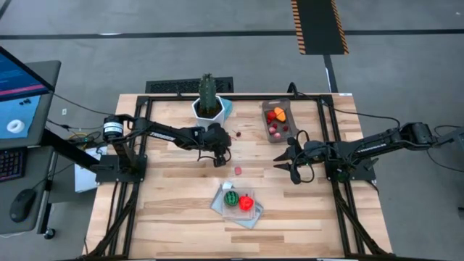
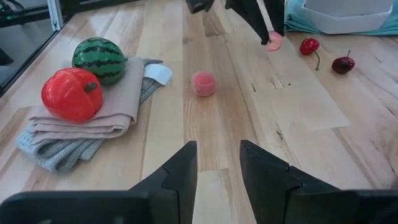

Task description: Pick and placing Produce into tupperware

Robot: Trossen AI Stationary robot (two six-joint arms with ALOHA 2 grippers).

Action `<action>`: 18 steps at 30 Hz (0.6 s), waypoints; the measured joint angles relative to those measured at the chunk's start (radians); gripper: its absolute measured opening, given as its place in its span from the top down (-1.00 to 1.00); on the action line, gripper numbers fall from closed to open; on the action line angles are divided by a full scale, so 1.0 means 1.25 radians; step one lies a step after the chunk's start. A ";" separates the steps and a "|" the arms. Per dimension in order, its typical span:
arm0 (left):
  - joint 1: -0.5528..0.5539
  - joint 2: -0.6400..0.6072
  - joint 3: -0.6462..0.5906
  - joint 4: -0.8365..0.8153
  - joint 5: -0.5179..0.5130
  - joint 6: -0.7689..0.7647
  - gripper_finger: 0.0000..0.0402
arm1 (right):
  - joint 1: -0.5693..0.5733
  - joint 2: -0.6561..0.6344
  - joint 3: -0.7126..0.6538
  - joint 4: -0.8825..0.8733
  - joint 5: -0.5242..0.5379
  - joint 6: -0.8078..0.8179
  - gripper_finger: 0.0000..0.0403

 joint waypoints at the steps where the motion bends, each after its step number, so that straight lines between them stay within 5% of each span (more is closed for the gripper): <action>1: -0.001 0.000 0.011 0.000 0.001 0.000 0.70 | 0.000 0.000 0.000 0.000 0.000 0.000 0.28; 18: 0.040 0.059 0.244 0.075 0.101 0.001 0.71 | 0.000 0.000 0.000 -0.002 0.000 0.000 0.28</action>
